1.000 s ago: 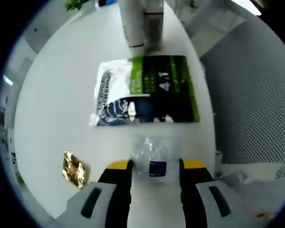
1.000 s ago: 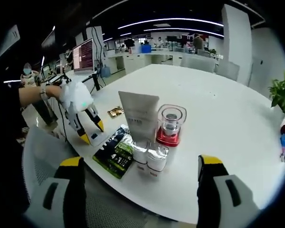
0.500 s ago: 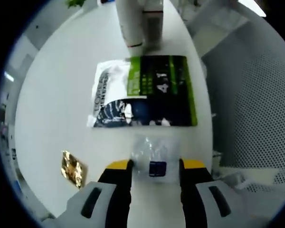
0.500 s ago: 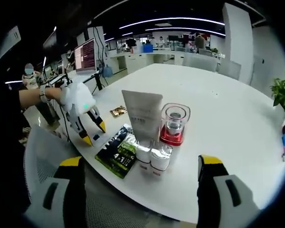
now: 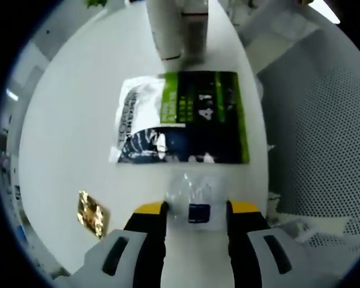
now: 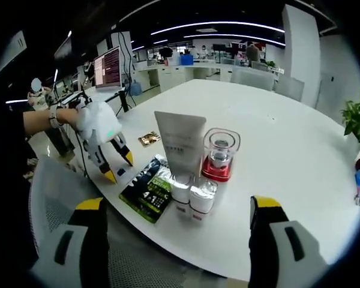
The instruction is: Arrange the skincare products in the storage area until every visible bottle or jar stands upright without overlapping.
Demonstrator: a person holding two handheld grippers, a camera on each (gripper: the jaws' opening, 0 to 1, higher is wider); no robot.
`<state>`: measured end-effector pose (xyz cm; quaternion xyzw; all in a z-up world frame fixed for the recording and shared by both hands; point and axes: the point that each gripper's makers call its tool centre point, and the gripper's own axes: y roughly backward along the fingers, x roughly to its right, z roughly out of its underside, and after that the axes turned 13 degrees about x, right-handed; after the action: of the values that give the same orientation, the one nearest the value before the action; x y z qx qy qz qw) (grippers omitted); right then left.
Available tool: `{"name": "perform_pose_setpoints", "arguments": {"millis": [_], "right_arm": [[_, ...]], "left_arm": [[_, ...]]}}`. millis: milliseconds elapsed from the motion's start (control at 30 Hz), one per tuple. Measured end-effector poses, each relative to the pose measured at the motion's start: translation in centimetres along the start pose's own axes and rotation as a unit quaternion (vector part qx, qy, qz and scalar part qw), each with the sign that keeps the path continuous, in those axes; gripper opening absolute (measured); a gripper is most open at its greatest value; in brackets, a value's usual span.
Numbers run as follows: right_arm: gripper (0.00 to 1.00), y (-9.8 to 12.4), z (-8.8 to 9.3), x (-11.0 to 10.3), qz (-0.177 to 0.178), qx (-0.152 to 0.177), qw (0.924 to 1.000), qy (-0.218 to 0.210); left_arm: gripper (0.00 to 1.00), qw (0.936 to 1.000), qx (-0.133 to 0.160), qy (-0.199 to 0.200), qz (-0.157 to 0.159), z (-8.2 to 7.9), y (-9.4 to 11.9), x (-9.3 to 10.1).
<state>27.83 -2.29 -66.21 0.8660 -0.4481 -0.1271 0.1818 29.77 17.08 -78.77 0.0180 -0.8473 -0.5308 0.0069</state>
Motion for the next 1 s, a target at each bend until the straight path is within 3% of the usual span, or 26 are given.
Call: {"name": "perform_pose_setpoints", "arguments": {"millis": [100, 400, 533, 700, 1000], "right_arm": [[0.99, 0.0, 0.1, 0.0, 0.001, -0.001, 1.0, 0.0], [0.99, 0.1, 0.2, 0.1, 0.003, -0.001, 1.0, -0.001], [0.99, 0.2, 0.4, 0.3, 0.006, -0.005, 1.0, 0.001], [0.99, 0.3, 0.5, 0.4, 0.009, -0.009, 0.9999, 0.004], [0.99, 0.5, 0.4, 0.6, 0.016, -0.006, 0.9999, 0.003]], "left_arm": [[0.36, 0.9999, 0.005, 0.015, -0.005, -0.2, -0.1, -0.1], [0.37, 0.9999, 0.01, 0.011, -0.009, -0.2, 0.0, 0.0], [0.46, 0.9993, 0.02, 0.005, -0.03, -0.3, 0.1, -0.8], [0.46, 0.9991, 0.028, -0.003, -0.032, -0.4, 0.1, -0.7], [0.6, 0.9981, 0.049, 0.013, -0.037, -0.1, 0.6, -1.3]]}}
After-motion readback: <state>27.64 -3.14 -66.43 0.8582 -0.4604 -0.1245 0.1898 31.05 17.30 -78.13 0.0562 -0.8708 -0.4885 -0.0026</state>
